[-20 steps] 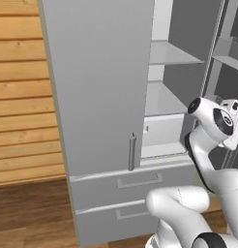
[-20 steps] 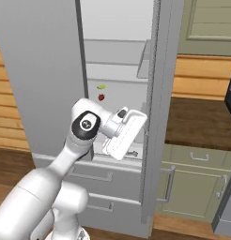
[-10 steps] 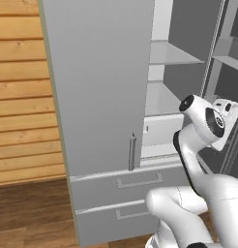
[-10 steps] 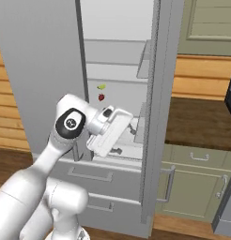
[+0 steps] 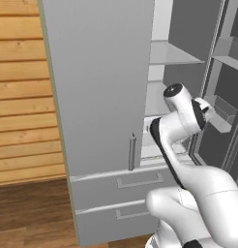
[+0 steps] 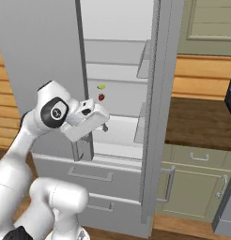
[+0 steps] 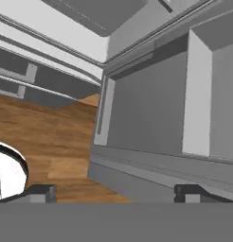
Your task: Take the strawberry from the fridge and place it on top of the pancake, located on the dining counter.
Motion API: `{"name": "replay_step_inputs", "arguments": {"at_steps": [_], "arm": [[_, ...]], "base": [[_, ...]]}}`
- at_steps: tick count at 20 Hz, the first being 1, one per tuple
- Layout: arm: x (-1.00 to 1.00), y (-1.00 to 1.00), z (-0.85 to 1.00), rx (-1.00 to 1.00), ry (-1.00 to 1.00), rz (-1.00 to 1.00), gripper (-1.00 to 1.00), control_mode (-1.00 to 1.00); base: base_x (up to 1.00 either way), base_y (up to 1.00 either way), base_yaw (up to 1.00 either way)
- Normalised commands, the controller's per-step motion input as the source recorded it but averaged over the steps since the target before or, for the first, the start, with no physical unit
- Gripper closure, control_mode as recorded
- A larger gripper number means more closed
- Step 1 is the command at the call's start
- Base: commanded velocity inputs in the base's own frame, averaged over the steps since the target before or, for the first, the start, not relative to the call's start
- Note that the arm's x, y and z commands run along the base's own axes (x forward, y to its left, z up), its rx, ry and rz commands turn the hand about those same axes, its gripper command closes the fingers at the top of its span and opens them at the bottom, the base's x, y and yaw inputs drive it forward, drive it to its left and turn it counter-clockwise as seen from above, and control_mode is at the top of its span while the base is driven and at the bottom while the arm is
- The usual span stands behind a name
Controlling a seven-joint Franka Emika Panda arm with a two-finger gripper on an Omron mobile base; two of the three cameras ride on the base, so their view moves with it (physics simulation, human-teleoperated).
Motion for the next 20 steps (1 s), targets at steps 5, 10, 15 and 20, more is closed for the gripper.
{"name": "replay_step_inputs", "arguments": {"at_steps": [5,10,15,20], "arm": [[0.67,0.97,-0.22,0.52,-0.40,-0.22,-1.00,-1.00],[0.41,0.70,-0.51,0.71,-0.31,-0.25,-1.00,-1.00],[0.22,0.35,-0.29,0.31,-0.21,-0.20,-1.00,-1.00],[0.29,0.53,-0.03,-0.17,0.01,0.02,-1.00,-1.00]], "base": [[0.00,0.00,0.00],[0.00,0.00,0.00],[0.00,0.00,0.00],[0.00,0.00,0.00]]}}
